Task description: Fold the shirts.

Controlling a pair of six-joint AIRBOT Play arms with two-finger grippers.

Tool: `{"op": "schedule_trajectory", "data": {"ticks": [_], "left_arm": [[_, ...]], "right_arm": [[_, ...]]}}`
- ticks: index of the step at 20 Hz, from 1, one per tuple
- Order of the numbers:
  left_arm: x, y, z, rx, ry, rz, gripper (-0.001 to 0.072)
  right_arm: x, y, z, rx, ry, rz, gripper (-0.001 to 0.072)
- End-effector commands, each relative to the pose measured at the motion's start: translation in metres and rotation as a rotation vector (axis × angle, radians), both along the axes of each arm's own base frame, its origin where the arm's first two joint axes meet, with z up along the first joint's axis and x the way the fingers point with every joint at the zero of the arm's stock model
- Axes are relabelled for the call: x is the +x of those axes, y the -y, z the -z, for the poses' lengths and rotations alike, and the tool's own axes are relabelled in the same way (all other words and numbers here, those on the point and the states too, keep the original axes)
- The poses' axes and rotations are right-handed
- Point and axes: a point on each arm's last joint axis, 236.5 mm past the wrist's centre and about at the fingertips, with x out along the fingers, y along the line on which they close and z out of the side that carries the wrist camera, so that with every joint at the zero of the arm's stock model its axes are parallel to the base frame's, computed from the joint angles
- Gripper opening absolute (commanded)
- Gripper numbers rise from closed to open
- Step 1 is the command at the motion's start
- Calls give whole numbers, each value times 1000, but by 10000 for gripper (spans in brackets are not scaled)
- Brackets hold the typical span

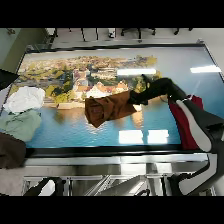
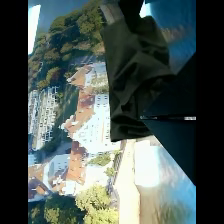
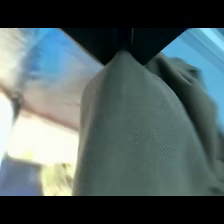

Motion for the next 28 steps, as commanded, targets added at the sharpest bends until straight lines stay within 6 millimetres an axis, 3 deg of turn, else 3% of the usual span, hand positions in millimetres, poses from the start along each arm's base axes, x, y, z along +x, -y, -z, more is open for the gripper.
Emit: {"op": "schedule_trajectory", "data": {"ticks": [1,3,4,6,9,11,13,15,19,21,25,28], "left_arm": [[-1,1,1,0,-7,6,11],[-2,2,2,0,-12,10,11],[-3,2,3,0,-15,12,11],[-4,3,4,0,-20,15,11],[-4,3,4,0,-22,16,11],[-5,3,5,0,-27,19,11],[-5,4,5,-1,-27,20,11],[-5,3,4,-1,-26,19,11],[-2,2,2,-7,-16,4,11],[-1,1,1,-9,-10,-1,11],[0,0,0,-9,-4,-6,11],[0,0,0,-9,-4,-6,11]], "right_arm": [[29,51,-146,49,257,104,18],[34,95,-222,49,395,188,18],[36,119,-250,39,457,233,18],[42,167,-281,22,522,338,18],[55,267,-290,-8,557,567,18],[55,337,-271,-38,532,693,18],[55,385,-243,-73,501,748,18],[59,404,-221,-75,465,768,18],[73,406,-188,-58,423,753,18],[81,407,-195,-40,457,774,18],[85,405,-235,-35,560,765,18],[79,400,-215,-44,495,731,18]]}}
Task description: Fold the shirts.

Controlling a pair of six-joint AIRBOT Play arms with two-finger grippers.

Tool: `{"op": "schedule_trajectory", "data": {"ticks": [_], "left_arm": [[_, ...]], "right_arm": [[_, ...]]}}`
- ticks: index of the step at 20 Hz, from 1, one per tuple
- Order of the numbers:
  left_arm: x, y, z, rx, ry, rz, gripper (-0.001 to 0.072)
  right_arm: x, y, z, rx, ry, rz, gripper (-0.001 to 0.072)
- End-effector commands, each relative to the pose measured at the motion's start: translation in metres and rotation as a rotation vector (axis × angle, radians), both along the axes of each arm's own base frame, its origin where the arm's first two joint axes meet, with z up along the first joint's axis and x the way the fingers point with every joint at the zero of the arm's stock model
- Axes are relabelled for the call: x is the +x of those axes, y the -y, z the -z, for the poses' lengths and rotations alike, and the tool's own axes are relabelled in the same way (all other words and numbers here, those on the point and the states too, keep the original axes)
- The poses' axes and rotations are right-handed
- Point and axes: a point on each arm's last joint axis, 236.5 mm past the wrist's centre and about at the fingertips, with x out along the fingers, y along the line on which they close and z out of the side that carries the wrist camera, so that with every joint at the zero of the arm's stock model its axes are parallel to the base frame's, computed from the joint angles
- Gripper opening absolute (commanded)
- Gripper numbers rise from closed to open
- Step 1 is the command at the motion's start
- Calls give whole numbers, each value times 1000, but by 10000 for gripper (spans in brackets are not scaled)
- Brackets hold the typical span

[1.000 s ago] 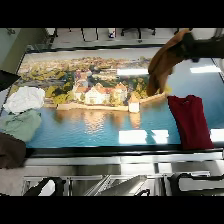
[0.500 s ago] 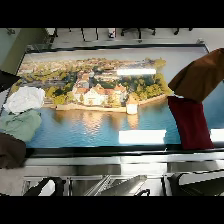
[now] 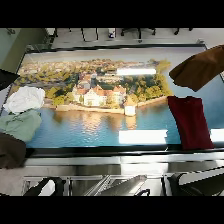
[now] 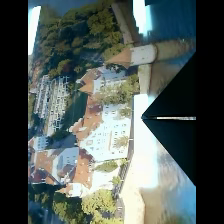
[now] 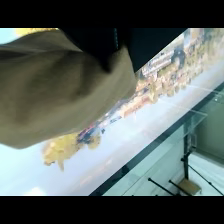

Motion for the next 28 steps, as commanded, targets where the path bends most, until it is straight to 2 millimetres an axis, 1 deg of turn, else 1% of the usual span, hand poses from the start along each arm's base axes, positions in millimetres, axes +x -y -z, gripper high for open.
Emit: {"op": "schedule_trajectory", "data": {"ticks": [1,3,4,6,7,8,11,12,14,15,16,18,20,23,26,28], "left_arm": [[0,0,0,-1,-1,-2,11],[-3,2,3,-1,-17,9,11],[-5,3,5,-1,-29,18,11],[-10,6,8,-1,-51,33,11],[-12,7,10,-2,-59,38,11],[-13,7,11,-1,-64,42,11],[-13,7,11,-1,-64,41,11],[-13,7,11,-1,-64,42,11],[-13,7,11,-1,-64,42,11],[-13,7,11,-1,-64,42,11],[-13,7,11,0,-66,43,11],[-16,9,13,0,-78,52,11],[-19,10,15,8,-87,68,11],[-18,10,15,8,-86,68,11],[-18,9,15,8,-86,67,11],[-18,9,15,7,-87,67,11]], "right_arm": [[-7,-6,19,-1,-63,-39,18],[-19,-10,40,12,-159,-56,18],[-30,-9,52,29,-237,-37,18],[-56,-10,66,31,-379,-16,17],[-71,-13,68,34,-441,-11,18],[-84,-17,66,39,-482,-10,17],[-121,-22,50,35,-580,54,17],[-136,-25,50,36,-632,66,17],[-170,-30,57,48,-772,83,17],[-186,-27,62,45,-838,118,17],[-196,-25,64,47,-864,167,17],[-223,-22,73,57,-939,268,18],[-248,-24,90,53,-1021,302,18],[-284,-26,127,59,-1164,358,19],[-308,-39,170,98,-1290,331,21],[-330,-48,196,116,-1392,314,44]]}}
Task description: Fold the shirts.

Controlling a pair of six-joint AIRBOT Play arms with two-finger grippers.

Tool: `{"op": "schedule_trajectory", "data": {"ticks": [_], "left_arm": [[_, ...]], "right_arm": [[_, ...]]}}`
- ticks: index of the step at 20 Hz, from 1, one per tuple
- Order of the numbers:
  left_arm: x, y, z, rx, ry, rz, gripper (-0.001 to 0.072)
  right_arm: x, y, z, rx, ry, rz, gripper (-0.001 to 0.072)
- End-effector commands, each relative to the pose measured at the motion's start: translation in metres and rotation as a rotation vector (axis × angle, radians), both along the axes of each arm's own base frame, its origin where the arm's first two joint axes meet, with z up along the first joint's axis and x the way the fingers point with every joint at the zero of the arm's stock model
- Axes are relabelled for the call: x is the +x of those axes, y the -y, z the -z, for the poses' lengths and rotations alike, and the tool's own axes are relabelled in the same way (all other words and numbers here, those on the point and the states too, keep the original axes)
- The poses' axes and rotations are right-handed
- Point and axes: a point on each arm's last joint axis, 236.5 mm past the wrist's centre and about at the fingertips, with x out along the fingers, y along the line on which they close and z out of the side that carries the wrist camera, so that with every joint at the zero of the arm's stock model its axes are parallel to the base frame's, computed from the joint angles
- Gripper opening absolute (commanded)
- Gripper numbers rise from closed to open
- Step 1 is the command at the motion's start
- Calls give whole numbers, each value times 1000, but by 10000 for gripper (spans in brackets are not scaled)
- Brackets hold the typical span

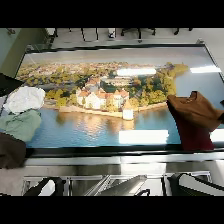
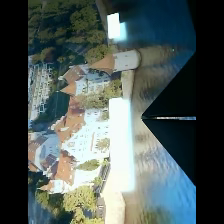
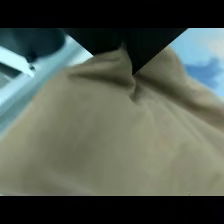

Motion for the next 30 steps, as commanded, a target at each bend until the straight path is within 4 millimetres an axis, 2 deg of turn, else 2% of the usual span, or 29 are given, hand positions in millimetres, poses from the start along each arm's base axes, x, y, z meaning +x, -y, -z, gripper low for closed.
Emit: {"op": "schedule_trajectory", "data": {"ticks": [1,2,3,5,6,8,10,11,13,15,17,18,20,22,24,26,27,30], "left_arm": [[0,0,1,1,-3,3,11],[0,0,1,1,-3,3,11],[1,0,2,0,-5,3,11],[2,-1,4,-3,-10,3,11],[3,0,5,-5,-15,7,11],[6,8,12,-11,-36,34,11],[11,21,18,-18,-51,72,11],[14,27,20,-21,-54,89,11],[16,39,25,-25,-65,123,11],[15,55,24,-23,-59,162,11],[12,74,25,-28,-58,205,11],[6,85,32,-32,-71,229,11],[-10,106,61,-59,-114,249,11],[-41,125,108,-79,-199,274,11],[-74,136,152,-91,-278,289,11],[-91,140,176,-96,-299,282,11],[-96,140,180,-100,-300,279,11],[-105,139,178,-93,-274,277,11]], "right_arm": [[-44,-9,43,31,-186,4,232],[-50,-6,47,25,-212,-15,530],[-51,-5,48,27,-212,-50,715],[-46,-4,42,30,-195,-57,712],[-34,-6,37,36,-146,-55,712],[-3,-11,20,57,-12,-55,712],[37,-28,-3,126,170,-58,712],[57,-40,-15,170,264,-72,670],[83,-62,-30,196,391,-147,54],[101,-86,-39,154,461,-283,21],[115,-129,-47,125,542,-469,19],[115,-157,-48,113,572,-572,19],[99,-218,-41,117,627,-735,19],[64,-278,-20,148,668,-869,19],[32,-320,-2,167,728,-973,20],[19,-336,2,178,757,-1014,21],[18,-339,1,183,765,-1021,21],[17,-342,0,196,768,-1017,21]]}}
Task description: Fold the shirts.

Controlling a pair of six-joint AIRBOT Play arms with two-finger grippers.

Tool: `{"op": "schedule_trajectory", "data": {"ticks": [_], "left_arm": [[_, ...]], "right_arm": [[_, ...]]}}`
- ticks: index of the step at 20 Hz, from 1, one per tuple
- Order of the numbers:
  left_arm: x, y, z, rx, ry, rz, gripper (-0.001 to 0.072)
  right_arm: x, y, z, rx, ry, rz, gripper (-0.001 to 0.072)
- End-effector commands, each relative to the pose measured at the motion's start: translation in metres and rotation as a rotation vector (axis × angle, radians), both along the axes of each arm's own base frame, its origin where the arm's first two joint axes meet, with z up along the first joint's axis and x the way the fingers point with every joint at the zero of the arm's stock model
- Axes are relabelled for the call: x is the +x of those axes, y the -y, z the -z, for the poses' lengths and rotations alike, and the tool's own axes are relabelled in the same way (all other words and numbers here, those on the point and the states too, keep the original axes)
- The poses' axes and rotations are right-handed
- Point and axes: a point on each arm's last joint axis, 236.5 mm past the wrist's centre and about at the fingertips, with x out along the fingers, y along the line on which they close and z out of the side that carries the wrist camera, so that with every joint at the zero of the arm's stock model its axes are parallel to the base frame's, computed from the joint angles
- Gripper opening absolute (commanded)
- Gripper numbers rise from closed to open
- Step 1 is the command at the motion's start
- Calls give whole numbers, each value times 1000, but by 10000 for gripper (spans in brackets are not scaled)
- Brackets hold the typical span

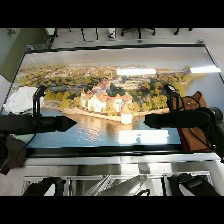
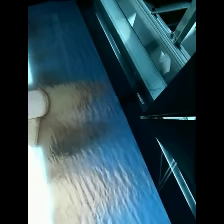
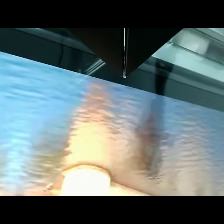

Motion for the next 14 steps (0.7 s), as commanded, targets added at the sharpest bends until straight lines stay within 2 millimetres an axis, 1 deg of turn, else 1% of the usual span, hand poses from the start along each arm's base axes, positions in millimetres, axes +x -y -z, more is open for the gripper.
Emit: {"op": "schedule_trajectory", "data": {"ticks": [1,3,7,14], "left_arm": [[-13,1,7,1,21,-4,11],[-16,1,2,1,40,-2,11],[-18,0,-4,1,69,-5,11],[-18,1,-4,-2,65,-2,11]], "right_arm": [[-13,-15,1,32,-3,-26,21],[-19,-14,4,24,-27,-40,21],[-18,-14,4,25,-25,-39,21],[-18,-14,4,25,-25,-38,21]]}}
